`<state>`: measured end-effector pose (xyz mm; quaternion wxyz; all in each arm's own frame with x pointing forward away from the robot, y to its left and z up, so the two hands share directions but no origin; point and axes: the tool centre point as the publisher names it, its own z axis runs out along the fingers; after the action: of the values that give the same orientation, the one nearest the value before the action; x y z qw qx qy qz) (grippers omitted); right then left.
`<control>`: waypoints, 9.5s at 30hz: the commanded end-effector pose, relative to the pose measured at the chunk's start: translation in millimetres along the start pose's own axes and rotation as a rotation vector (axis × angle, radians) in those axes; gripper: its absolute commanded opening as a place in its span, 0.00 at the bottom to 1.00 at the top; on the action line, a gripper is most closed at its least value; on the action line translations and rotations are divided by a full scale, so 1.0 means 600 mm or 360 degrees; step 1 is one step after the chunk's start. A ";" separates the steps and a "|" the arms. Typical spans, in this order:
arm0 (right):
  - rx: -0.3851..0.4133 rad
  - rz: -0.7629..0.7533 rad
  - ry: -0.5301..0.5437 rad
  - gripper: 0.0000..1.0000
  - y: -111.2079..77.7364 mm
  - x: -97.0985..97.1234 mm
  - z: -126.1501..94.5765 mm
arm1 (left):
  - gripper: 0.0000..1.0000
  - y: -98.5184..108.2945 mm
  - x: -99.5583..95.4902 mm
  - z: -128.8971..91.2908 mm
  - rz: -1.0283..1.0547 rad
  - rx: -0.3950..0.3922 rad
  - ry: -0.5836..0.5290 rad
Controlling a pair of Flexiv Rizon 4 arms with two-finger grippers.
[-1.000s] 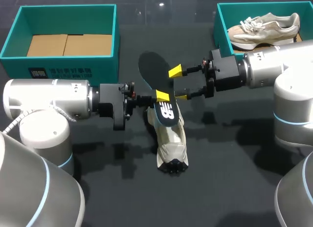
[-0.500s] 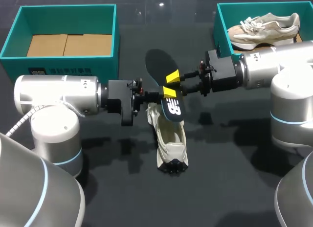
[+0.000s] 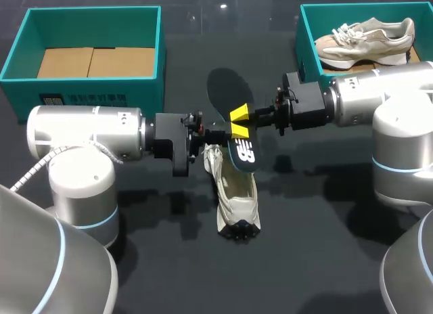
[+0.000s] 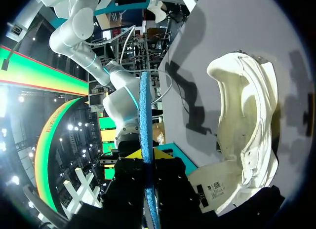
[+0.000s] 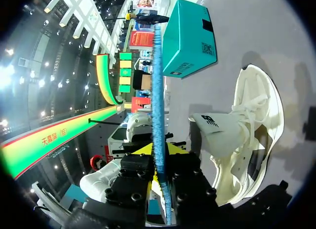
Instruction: Take the shoe out of the shoebox, open the shoe tongue, remove and reinsert the insole, then place the shoe into the shoebox
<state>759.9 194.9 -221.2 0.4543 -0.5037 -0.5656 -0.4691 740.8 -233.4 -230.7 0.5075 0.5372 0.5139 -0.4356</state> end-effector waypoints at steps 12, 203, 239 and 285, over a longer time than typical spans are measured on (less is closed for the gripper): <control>0.0012 0.0018 -0.0003 0.00 -0.005 -0.009 0.003 | 1.00 -0.012 -0.013 -0.025 -0.0076 -0.0013 0.0016; -0.0118 0.0125 0.0134 0.00 -0.045 -0.001 0.000 | 1.00 0.084 -0.028 -0.112 -0.0237 -0.0074 0.0149; -0.0095 0.0149 0.0278 0.00 -0.058 0.020 0.039 | 0.36 0.073 -0.013 -0.046 -0.0138 -0.0195 0.0019; 0.0110 -0.0684 -0.0155 1.00 -0.095 0.000 -0.092 | 0.00 0.012 -0.025 -0.094 -0.0502 0.0038 0.0155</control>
<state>713.7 159.1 -224.8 0.4086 -0.4494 -0.6076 -0.5118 741.3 -188.4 -216.3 0.4303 0.4629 0.6116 -0.4759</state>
